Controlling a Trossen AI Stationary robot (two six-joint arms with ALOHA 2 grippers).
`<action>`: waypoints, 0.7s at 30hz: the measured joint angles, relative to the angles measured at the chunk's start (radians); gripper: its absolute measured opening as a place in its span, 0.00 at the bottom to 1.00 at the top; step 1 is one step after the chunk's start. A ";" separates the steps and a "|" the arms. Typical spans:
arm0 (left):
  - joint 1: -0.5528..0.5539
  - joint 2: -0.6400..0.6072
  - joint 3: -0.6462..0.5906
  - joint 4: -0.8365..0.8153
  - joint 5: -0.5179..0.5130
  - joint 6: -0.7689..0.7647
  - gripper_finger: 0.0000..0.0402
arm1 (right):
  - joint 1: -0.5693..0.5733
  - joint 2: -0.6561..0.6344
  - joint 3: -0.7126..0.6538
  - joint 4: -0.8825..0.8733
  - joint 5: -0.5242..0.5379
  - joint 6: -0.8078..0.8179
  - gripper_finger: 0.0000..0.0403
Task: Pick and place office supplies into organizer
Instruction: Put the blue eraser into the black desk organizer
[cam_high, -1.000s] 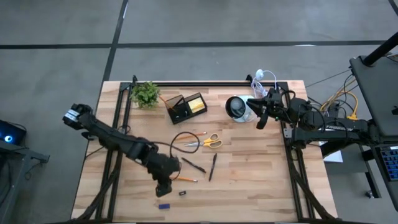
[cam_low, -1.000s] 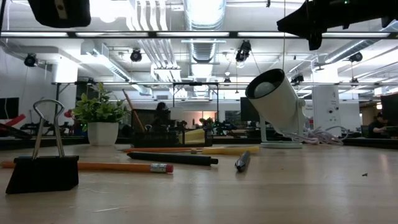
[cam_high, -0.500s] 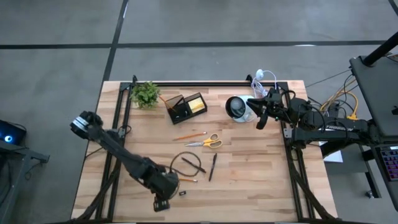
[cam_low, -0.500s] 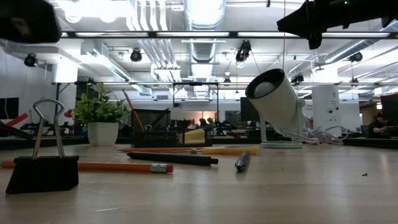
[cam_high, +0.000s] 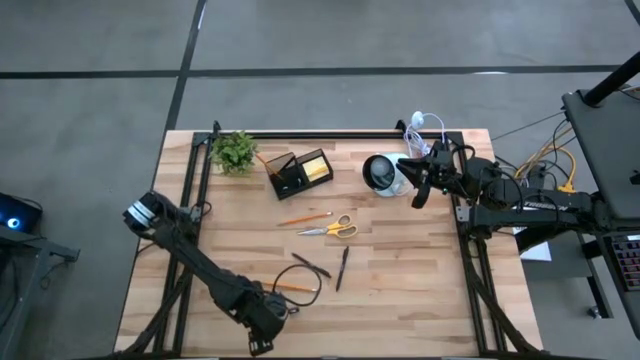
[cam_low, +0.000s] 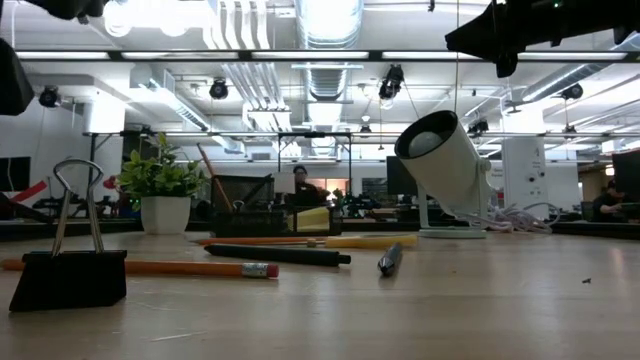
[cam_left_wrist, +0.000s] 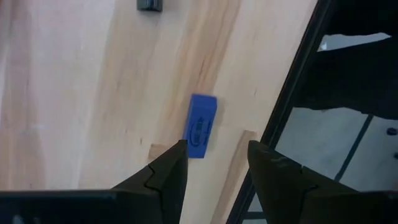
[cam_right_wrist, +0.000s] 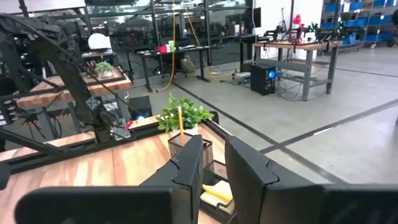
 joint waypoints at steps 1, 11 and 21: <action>-0.002 0.003 -0.001 -0.003 0.000 -0.007 0.38 | 0.000 0.000 0.000 -0.002 0.000 -0.002 0.15; -0.012 0.015 -0.010 0.021 0.000 -0.007 0.38 | 0.000 0.000 0.000 -0.006 0.000 -0.002 0.15; -0.013 0.015 -0.017 0.076 0.000 -0.002 0.38 | 0.000 0.000 0.000 -0.013 0.000 -0.002 0.15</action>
